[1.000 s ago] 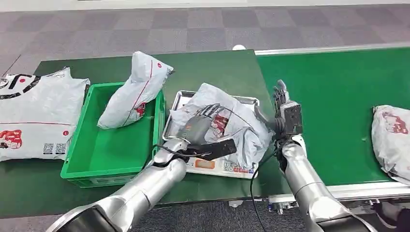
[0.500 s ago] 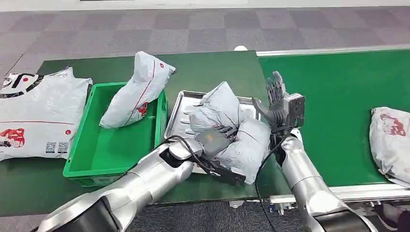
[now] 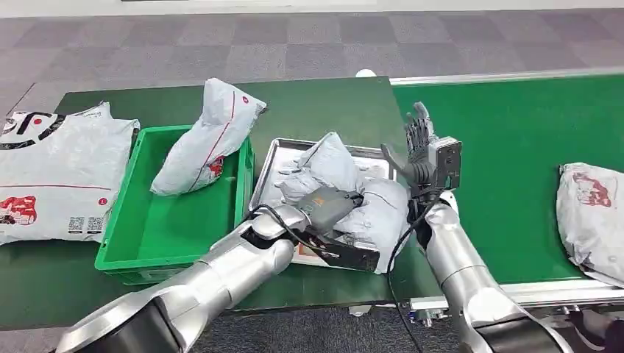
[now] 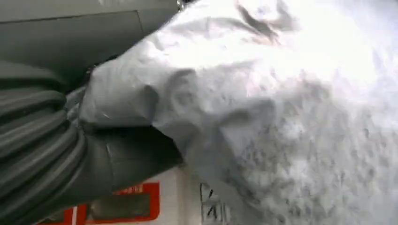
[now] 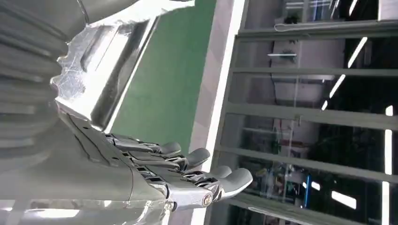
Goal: Moved the parcel from conveyor to table for the left to box.
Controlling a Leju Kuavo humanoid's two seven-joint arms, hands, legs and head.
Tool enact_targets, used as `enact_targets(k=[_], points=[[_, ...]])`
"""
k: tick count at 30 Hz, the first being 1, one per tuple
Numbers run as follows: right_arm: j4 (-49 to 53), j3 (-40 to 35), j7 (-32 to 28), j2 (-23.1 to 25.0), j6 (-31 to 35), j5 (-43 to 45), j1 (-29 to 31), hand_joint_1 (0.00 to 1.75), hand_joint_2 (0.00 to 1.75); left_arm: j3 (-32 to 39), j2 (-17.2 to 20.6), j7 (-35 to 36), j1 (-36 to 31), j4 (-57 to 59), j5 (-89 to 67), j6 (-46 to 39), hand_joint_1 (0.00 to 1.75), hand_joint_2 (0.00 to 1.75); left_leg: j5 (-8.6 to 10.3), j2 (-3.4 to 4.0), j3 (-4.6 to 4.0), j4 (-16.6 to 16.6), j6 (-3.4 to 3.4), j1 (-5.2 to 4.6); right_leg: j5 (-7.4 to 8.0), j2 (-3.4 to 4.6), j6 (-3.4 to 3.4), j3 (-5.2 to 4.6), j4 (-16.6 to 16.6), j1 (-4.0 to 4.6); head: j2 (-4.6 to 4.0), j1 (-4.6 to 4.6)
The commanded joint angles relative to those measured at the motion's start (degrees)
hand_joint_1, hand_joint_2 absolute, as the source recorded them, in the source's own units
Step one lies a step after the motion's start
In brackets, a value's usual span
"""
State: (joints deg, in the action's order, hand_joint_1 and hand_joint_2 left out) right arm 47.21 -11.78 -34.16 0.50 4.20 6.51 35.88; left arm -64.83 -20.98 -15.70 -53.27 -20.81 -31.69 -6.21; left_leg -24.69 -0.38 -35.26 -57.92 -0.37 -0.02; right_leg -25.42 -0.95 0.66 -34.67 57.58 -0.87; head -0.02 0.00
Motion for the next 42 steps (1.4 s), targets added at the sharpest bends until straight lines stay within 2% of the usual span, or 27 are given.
enact_targets(k=[1,4,10,12,20,24,26,30,32,34,37,38,41,42], points=[[-2.5,-0.1,0.1,0.5,0.6,-0.1,1.5,0.0,1.75,2.8,1.0,2.3,-4.5,2.2,-3.9,-5.7,1.75,1.75,-0.02,0.12,0.0,0.0,-0.02,0.01,0.02,0.15,-0.04,-0.04,0.0,0.02,0.02,0.0],[-2.6,0.1,0.5,1.0,1.2,-0.4,1.7,0.0,1.75,1.0,1.7,6.0,-6.3,2.2,-8.5,-13.1,1.75,1.75,-0.04,0.21,0.1,0.0,-0.04,0.05,0.03,0.26,-0.06,0.04,-0.1,0.05,0.0,0.0],[-2.5,0.9,2.8,0.8,2.4,-1.3,3.1,0.0,1.75,4.3,4.6,12.2,-9.4,-1.0,-18.1,-22.8,1.75,1.75,-0.05,0.3,-0.04,-0.1,-0.05,0.06,0.04,0.36,-0.08,-0.14,0.1,0.06,0.0,0.0],[-2.6,1.2,2.9,0.7,2.1,-1.4,3.1,0.0,1.75,7.1,5.0,11.5,-9.0,-1.6,-20.5,-22.0,1.75,1.75,-0.01,0.18,-0.08,0.0,-0.04,0.02,0.03,0.22,-0.04,-0.15,0.1,0.02,0.02,0.0],[-2.6,1.1,2.9,0.8,2.2,-1.5,3.0,0.0,1.75,7.5,4.9,12.3,-8.6,-1.5,-22.1,-23.1,1.75,1.75,-0.02,0.17,-0.04,0.0,-0.03,0.03,0.02,0.22,-0.04,-0.09,0.0,0.02,0.02,0.0],[-1.6,1.7,3.7,0.4,2.9,-2.1,2.8,0.0,1.75,12.4,8.0,15.7,-8.7,-2.7,-31.4,-24.8,1.75,1.75,-0.04,0.26,0.0,0.0,-0.06,0.04,0.03,0.32,-0.07,-0.09,0.0,0.04,0.0,0.0],[3.0,2.9,5.0,-0.9,4.6,-2.1,0.2,0.0,1.75,14.9,9.4,16.5,-8.4,-4.1,-34.7,-24.0,1.75,1.75,-0.05,0.32,0.03,0.0,-0.07,0.03,0.04,0.38,-0.08,-0.09,0.0,0.03,0.02,0.0],[13.6,5.5,7.5,-4.0,5.6,-2.0,-8.3,0.0,1.75,19.3,14.3,23.7,-6.7,-6.8,-40.2,-21.5,1.75,1.75,0.04,0.08,0.03,0.1,-0.08,0.03,0.0,0.15,-0.06,-0.08,0.0,0.03,0.02,-0.02],[14.3,5.9,7.7,-3.9,5.5,-2.3,-9.0,0.0,1.75,20.1,15.1,24.1,-6.2,-6.8,-41.5,-21.6,1.75,1.75,0.0,0.14,0.13,0.1,-0.09,0.07,0.0,0.21,-0.08,0.01,-0.1,0.07,0.02,0.0],[15.7,6.4,8.3,-4.1,6.2,-3.3,-10.7,0.0,1.75,22.4,18.0,30.6,-2.5,-9.4,-47.4,-21.4,1.75,1.75,-0.05,0.29,0.25,0.2,-0.09,0.07,0.0,0.37,-0.08,0.1,-0.2,0.07,0.02,0.0],[17.9,7.9,8.5,-4.4,6.2,-4.3,-13.0,0.0,1.75,29.6,23.3,31.2,6.6,-18.2,-52.1,-20.7,1.75,1.75,-0.04,0.38,0.28,0.2,-0.11,-0.01,0.01,0.46,-0.06,0.07,-0.1,-0.01,0.02,0.0],[19.5,8.7,8.8,-4.7,6.4,-4.6,-14.4,0.0,1.75,33.0,25.1,30.7,11.0,-23.0,-52.5,-21.5,1.75,1.75,-0.07,0.54,0.51,0.4,-0.13,-0.01,0.03,0.64,-0.1,0.23,-0.3,-0.02,0.02,0.02],[23.8,10.9,9.2,-5.8,6.1,-5.2,-18.5,0.0,1.75,41.2,29.4,29.2,24.7,-38.4,-56.0,-19.7,1.75,1.75,-0.14,0.61,0.44,0.3,-0.14,-0.05,-0.02,0.7,-0.08,0.12,-0.2,-0.05,0.02,0.0],[24.4,11.4,9.1,-6.2,5.9,-5.2,-19.4,0.0,1.75,42.9,30.4,28.9,28.2,-42.1,-56.5,-19.9,1.75,1.75,-0.2,0.72,0.7,0.5,-0.2,-0.03,-0.04,0.86,-0.13,0.32,-0.4,-0.04,0.0,0.0]])
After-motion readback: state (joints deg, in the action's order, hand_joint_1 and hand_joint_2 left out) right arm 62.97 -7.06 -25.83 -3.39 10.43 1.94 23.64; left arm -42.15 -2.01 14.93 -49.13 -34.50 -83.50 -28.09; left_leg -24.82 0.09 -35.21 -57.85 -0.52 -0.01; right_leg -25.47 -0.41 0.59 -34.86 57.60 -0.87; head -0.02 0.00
